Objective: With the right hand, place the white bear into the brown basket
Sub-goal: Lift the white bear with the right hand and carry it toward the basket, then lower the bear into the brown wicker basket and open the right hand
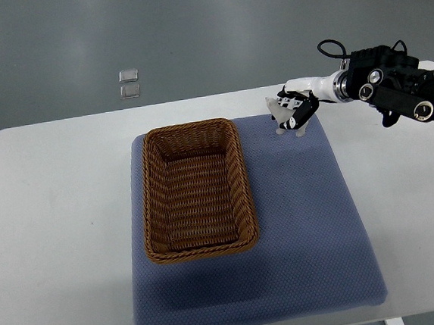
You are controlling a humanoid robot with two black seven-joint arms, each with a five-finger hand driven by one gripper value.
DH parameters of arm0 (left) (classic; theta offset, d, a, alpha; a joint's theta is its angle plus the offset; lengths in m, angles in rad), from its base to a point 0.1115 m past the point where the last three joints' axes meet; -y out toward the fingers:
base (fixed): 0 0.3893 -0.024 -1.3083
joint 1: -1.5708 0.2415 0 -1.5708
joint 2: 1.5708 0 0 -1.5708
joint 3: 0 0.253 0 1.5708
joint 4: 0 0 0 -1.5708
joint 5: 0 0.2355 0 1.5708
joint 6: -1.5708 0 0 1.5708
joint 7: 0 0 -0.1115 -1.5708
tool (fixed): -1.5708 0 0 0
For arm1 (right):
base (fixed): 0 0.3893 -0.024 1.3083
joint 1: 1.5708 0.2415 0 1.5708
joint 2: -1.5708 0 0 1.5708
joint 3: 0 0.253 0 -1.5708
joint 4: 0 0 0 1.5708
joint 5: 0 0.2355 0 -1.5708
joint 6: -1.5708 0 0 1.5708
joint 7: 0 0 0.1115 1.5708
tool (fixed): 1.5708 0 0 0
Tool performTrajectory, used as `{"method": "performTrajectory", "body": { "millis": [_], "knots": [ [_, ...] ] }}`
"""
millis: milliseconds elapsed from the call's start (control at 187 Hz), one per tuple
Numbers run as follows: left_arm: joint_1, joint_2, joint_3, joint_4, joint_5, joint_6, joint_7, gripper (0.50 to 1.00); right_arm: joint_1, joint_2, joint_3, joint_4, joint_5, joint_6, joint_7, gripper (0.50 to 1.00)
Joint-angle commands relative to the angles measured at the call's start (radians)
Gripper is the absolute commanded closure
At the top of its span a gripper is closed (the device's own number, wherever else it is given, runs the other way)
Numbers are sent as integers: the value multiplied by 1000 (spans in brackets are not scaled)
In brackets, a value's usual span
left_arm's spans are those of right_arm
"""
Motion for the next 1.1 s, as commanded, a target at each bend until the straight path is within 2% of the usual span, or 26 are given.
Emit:
{"method": "performTrajectory", "body": {
  "millis": [0,262,427,555,657,796,849,854,934,988,993,1095],
  "knots": [
    [0,0,0,0,0,0,0,500,69,-55,3,78,5,29,-1,1000],
    [0,0,2,-8,0,0,1,500,242,-238,1,335,31,55,-15,1000],
    [-2,0,3,-9,1,-2,1,500,310,-310,-5,417,48,72,-24,1000],
    [-2,0,5,-9,1,-2,1,500,338,-322,-8,450,48,77,-29,1000],
    [-3,0,5,-9,1,0,1,500,350,-304,-11,451,57,70,-31,1000],
    [-5,0,5,-9,1,0,1,500,362,-209,-19,450,108,63,-32,1000],
    [-5,0,5,-9,1,0,1,500,362,-209,-19,450,108,63,-32,1000],
    [-5,0,5,-9,1,-2,1,500,365,-165,-33,448,123,55,-31,1000],
    [-5,0,5,-9,1,-2,0,500,370,-79,-62,427,128,23,-31,1000],
    [-5,0,5,-9,1,-2,0,500,370,-79,-62,427,128,23,-31,1000],
    [-5,0,5,-9,1,-2,1,500,370,-15,-89,389,125,-4,-31,1000],
    [-5,0,5,-9,1,-2,0,500,361,89,-129,318,123,-25,-29,1000]
  ]
}}
